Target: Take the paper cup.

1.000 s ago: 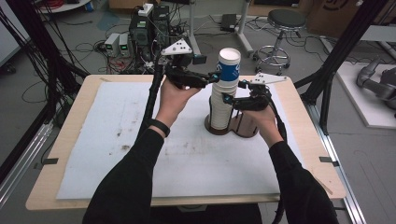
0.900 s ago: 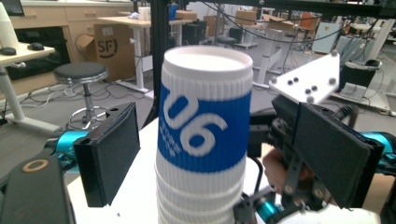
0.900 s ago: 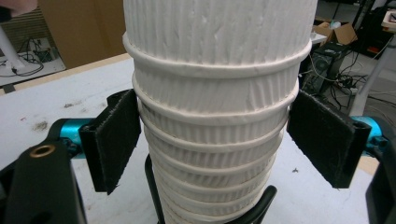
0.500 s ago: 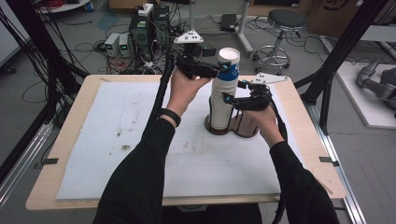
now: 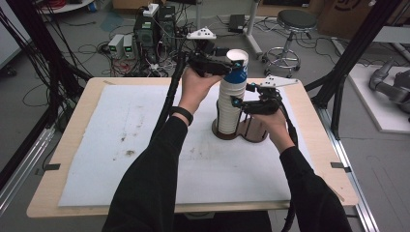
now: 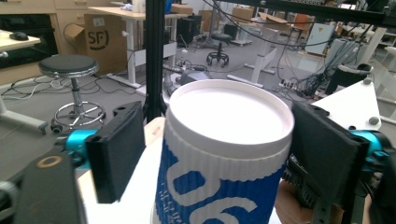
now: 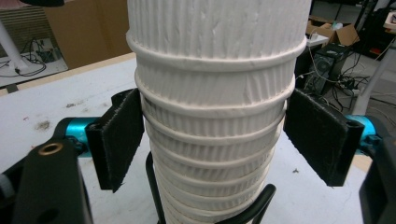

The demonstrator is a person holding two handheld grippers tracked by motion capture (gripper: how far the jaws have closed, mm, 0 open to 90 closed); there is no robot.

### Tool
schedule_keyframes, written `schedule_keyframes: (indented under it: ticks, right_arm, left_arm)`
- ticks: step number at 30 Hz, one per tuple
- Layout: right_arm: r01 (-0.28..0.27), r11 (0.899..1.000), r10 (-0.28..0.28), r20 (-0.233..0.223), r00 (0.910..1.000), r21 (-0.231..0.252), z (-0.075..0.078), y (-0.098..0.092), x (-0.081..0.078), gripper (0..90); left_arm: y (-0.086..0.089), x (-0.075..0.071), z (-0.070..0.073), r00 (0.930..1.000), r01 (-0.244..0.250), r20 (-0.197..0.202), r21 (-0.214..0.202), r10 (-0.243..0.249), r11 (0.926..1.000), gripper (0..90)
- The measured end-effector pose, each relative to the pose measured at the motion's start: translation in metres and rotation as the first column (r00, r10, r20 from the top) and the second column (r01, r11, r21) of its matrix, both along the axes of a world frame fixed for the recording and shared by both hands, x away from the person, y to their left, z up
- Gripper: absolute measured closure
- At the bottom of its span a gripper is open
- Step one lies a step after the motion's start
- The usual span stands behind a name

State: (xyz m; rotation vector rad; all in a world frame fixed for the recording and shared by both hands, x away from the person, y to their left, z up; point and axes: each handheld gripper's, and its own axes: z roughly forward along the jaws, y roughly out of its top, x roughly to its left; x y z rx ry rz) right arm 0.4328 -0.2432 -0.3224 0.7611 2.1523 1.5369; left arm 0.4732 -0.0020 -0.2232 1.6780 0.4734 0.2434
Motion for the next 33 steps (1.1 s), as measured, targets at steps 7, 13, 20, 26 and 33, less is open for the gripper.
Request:
schedule_keyframes:
  ticks: [7, 13, 20, 26, 33]
  right_arm:
    - [-0.003, 1.0, 0.003, 0.002, 1.0, 0.005, 0.001, -0.002, 0.0, 24.4]
    - [-0.001, 1.0, 0.001, 0.0, 1.0, 0.006, 0.0, -0.002, 0.0, 24.2]
    - [0.01, 1.0, -0.01, 0.009, 0.9999, 0.001, 0.0, -0.002, -0.001, 21.9]
    - [0.017, 0.999, -0.018, 0.02, 0.9996, 0.036, 0.002, -0.001, -0.002, 15.6]
    - [0.02, 0.999, -0.02, 0.024, 0.9995, 0.036, 0.002, 0.001, -0.003, 15.6]
  left_arm:
    - [-0.001, 0.0, 0.002, 1.0, 0.006, 0.008, 0.005, -0.006, 1.0, 28.5]
    - [-0.002, 0.0, 0.003, 0.9999, 0.002, 0.016, 0.019, -0.002, 0.9998, 29.5]
    - [-0.004, -0.002, 0.006, 0.9996, 0.004, 0.029, 0.034, -0.005, 0.9994, 29.8]
    - [-0.005, -0.004, 0.009, 0.9995, 0.02, 0.024, 0.023, -0.02, 0.9995, 30.1]
    - [-0.007, -0.005, 0.011, 0.9994, 0.02, 0.03, 0.037, -0.021, 0.9991, 30.1]
